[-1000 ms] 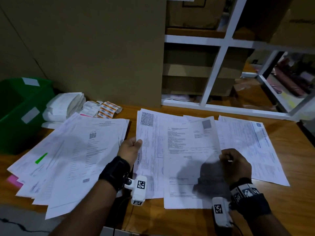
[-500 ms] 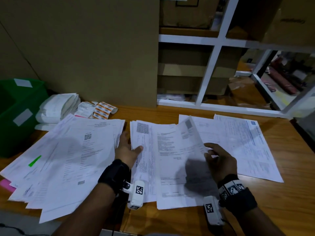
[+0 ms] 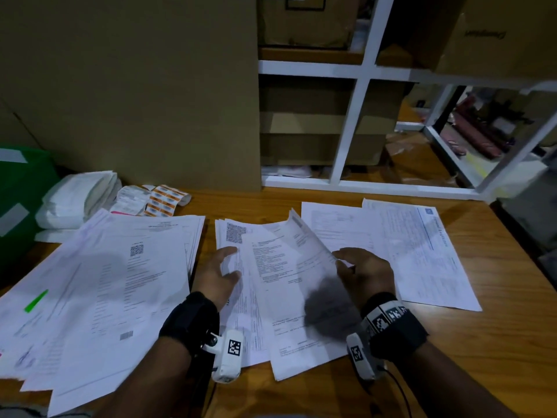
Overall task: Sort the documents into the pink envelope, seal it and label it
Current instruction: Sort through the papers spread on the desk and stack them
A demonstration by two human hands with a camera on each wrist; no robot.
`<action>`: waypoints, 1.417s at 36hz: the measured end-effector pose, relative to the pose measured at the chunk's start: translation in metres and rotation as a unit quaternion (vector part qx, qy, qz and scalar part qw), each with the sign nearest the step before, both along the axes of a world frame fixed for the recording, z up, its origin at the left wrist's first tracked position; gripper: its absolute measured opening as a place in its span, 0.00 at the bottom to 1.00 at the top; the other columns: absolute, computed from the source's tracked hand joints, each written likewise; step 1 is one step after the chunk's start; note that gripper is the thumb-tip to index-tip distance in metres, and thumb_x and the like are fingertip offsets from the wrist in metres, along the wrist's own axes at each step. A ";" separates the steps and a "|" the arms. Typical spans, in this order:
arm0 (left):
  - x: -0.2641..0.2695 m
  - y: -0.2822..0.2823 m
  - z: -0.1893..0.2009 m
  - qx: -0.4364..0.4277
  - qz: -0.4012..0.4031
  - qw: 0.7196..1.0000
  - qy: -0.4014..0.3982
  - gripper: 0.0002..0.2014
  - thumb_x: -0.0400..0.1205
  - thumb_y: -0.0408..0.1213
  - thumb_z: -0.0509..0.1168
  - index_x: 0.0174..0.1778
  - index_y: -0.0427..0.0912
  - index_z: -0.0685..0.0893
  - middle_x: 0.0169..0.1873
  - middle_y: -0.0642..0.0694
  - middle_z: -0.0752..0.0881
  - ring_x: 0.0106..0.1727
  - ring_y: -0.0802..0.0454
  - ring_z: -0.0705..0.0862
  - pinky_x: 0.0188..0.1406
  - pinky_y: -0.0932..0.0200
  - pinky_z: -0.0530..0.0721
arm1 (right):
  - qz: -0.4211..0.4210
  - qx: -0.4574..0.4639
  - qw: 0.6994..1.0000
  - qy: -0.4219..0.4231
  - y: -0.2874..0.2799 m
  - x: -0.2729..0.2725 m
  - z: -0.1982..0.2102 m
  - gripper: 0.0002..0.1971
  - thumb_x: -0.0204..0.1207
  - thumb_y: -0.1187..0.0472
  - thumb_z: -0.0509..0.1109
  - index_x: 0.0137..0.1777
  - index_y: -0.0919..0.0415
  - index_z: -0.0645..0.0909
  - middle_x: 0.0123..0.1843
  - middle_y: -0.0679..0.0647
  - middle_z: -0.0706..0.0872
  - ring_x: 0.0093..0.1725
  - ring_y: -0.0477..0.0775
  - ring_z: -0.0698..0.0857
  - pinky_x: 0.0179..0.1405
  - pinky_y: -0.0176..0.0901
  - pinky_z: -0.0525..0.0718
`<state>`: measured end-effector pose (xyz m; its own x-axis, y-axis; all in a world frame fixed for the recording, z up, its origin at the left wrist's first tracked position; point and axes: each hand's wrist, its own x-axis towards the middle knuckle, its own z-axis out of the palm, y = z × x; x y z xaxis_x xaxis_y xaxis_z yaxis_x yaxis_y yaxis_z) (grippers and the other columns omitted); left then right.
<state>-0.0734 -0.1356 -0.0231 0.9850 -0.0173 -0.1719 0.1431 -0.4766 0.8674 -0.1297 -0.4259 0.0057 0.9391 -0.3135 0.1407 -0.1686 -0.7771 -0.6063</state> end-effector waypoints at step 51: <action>0.010 -0.001 -0.017 -0.074 0.004 0.996 0.042 0.14 0.81 0.27 0.73 0.56 0.52 0.87 0.63 0.46 0.87 0.59 0.47 0.85 0.56 0.61 0.81 | 0.076 0.117 0.988 0.060 -0.019 0.016 -0.016 0.39 0.67 0.61 0.84 0.74 0.49 0.66 0.35 0.41 0.82 0.35 0.43 0.81 0.36 0.36 0.74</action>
